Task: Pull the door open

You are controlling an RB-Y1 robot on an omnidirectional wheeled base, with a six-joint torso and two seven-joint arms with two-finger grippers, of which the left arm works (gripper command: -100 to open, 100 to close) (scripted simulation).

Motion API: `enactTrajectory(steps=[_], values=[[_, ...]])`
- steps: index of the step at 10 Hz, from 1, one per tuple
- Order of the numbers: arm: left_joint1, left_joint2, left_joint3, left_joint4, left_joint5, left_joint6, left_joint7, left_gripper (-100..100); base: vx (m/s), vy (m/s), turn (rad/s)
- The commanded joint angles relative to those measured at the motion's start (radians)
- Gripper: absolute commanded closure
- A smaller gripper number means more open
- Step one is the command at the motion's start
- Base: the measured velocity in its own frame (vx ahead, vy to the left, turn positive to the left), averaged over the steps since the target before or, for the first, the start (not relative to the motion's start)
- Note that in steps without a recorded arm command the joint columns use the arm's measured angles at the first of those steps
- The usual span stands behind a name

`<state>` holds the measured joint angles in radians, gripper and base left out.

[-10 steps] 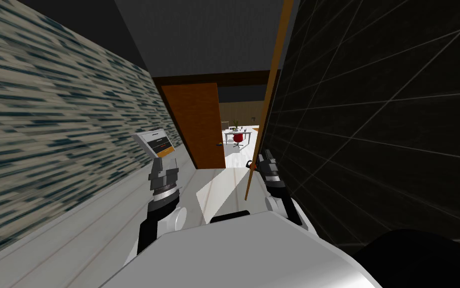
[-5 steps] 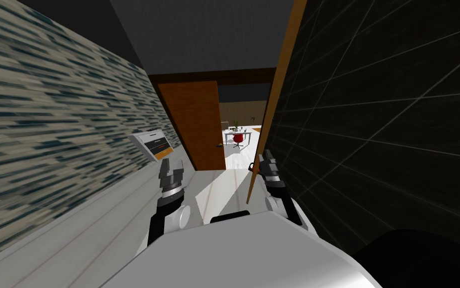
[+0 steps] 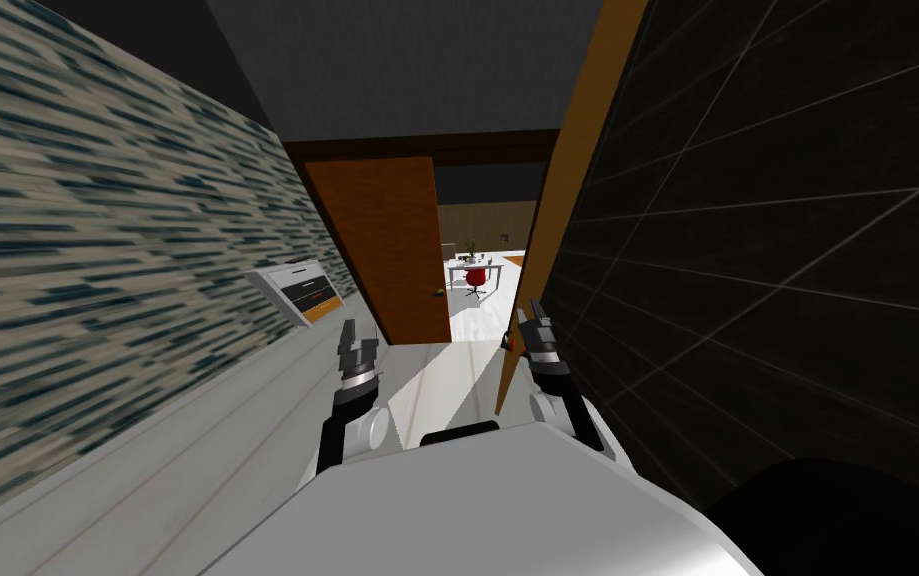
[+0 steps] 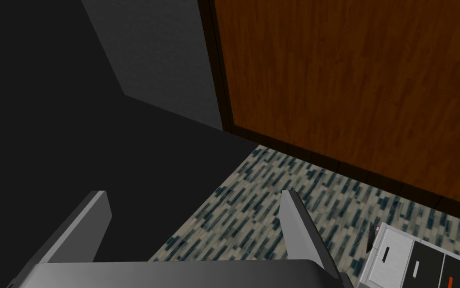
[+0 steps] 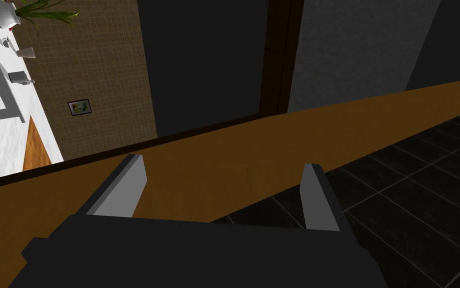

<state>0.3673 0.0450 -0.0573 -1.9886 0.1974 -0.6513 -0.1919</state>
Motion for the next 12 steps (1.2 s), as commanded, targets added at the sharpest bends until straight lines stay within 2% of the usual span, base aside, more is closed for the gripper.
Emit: enactTrajectory(steps=[1,12], values=[[-0.013,0.005,-0.009,0.035,0.016,-0.005,-0.005,-100,0.086,0.037,-0.022],[-0.129,0.032,-0.087,0.325,0.135,-0.052,-0.05,-100,0.091,0.031,-0.028]])
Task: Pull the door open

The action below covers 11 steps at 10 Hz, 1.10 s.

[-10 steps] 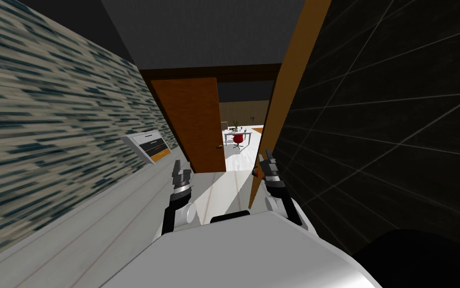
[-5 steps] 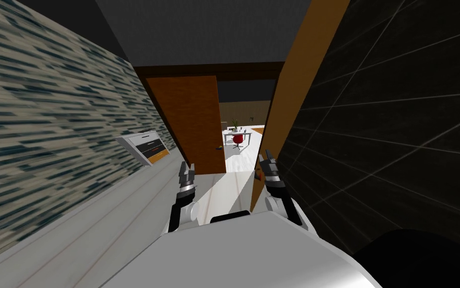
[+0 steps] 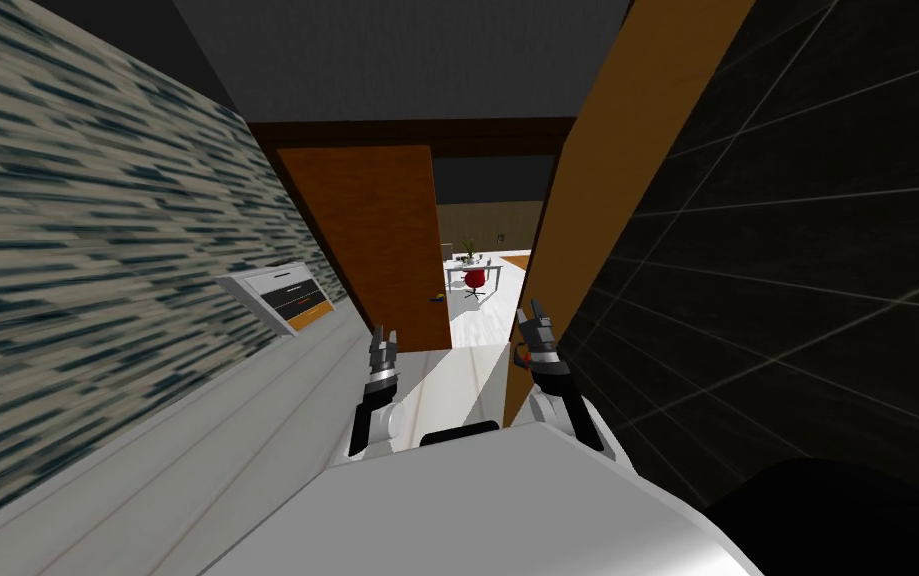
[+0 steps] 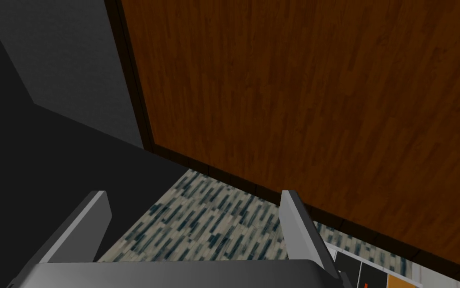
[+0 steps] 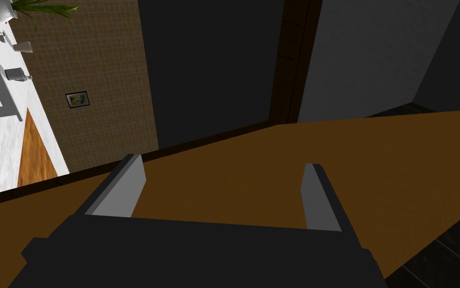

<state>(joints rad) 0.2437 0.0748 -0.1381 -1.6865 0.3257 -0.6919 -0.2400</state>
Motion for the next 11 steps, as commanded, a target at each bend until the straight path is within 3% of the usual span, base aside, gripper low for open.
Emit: enactTrajectory(steps=[1,11], values=[[-0.006,0.002,-0.007,0.029,0.007,-0.011,-0.002,-100,0.06,0.023,-0.01],[-0.123,0.013,-0.086,0.328,0.128,-0.059,-0.048,-100,0.085,0.025,-0.037]])
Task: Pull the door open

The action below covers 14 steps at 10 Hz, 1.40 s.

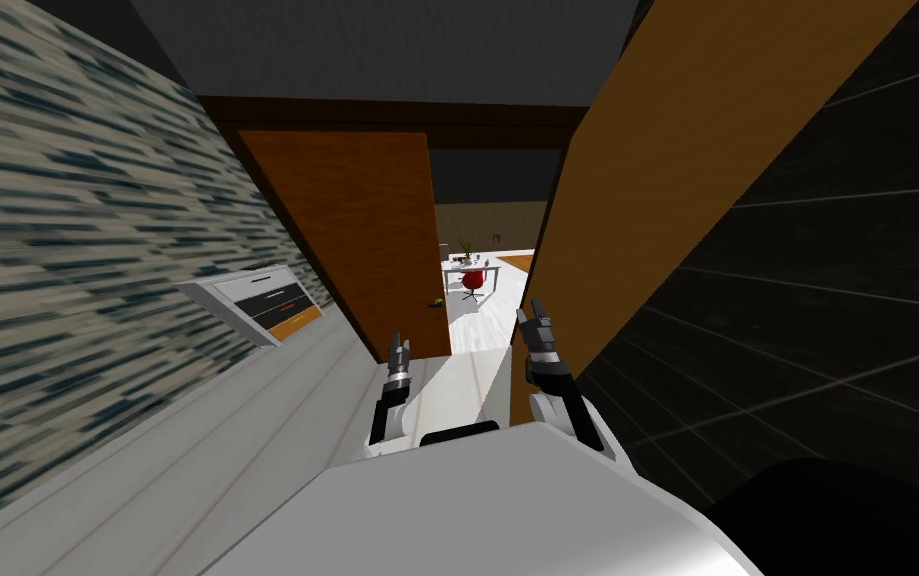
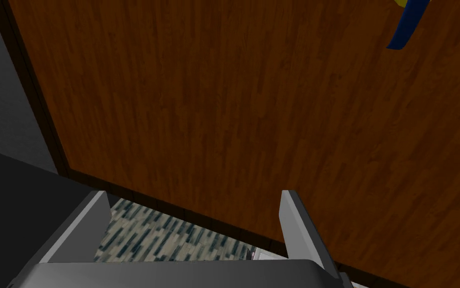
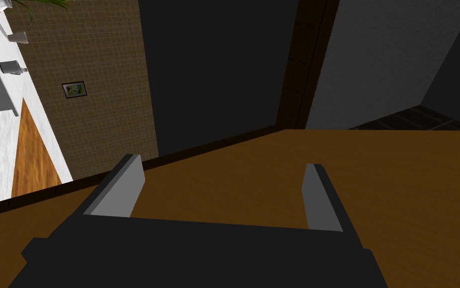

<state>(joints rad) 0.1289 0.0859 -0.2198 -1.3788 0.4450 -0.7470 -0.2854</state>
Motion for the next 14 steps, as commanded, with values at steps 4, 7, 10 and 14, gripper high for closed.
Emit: enactTrajectory(steps=[4,7,10,14], values=[[-0.054,0.003,-0.036,0.138,0.056,-0.022,-0.02,-100,0.095,0.015,-0.046],[-0.088,0.003,-0.059,0.221,0.091,-0.036,-0.033,-100,0.091,0.014,-0.051],[-0.12,0.002,-0.081,0.306,0.124,-0.049,-0.046,-100,0.09,0.008,-0.048],[-0.169,-0.002,-0.114,0.431,0.175,-0.069,-0.065,-100,0.126,0.012,-0.064]])
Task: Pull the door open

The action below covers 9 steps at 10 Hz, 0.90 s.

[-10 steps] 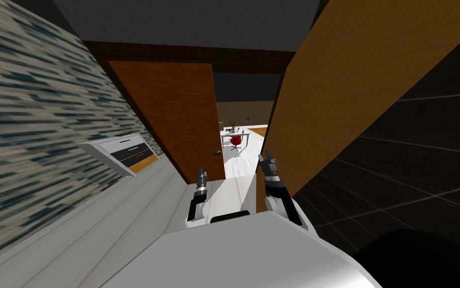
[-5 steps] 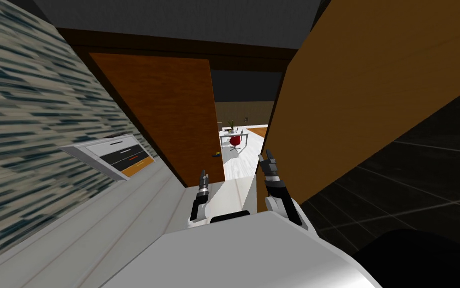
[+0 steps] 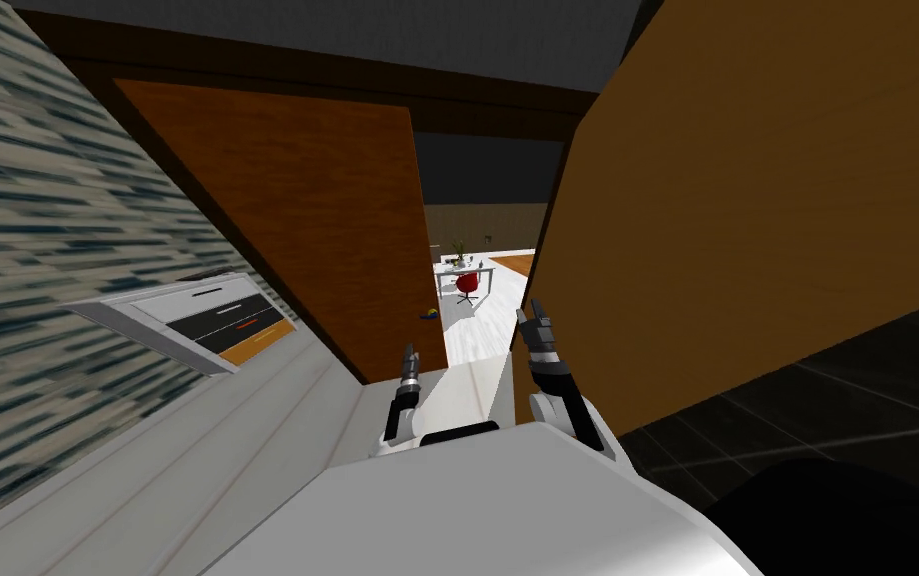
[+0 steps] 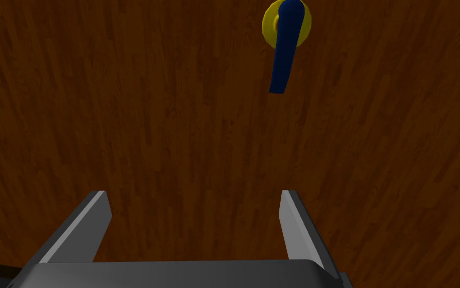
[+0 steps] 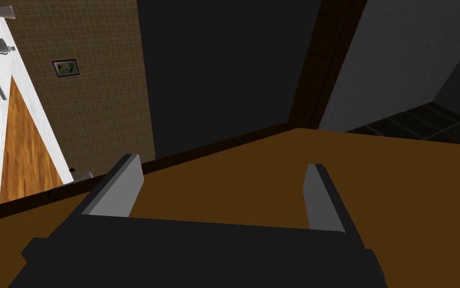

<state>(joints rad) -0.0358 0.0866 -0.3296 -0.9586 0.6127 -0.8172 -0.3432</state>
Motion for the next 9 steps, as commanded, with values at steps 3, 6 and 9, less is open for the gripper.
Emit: enactTrajectory(steps=[3,6,9], values=[[-0.038,-0.006,-0.027,0.096,0.042,-0.012,-0.021,-100,0.119,-0.003,-0.061],[-0.065,-0.011,-0.045,0.166,0.07,-0.023,-0.031,-100,0.143,0.013,-0.048],[-0.09,-0.016,-0.062,0.23,0.096,-0.033,-0.041,-100,0.155,0.011,-0.037]])
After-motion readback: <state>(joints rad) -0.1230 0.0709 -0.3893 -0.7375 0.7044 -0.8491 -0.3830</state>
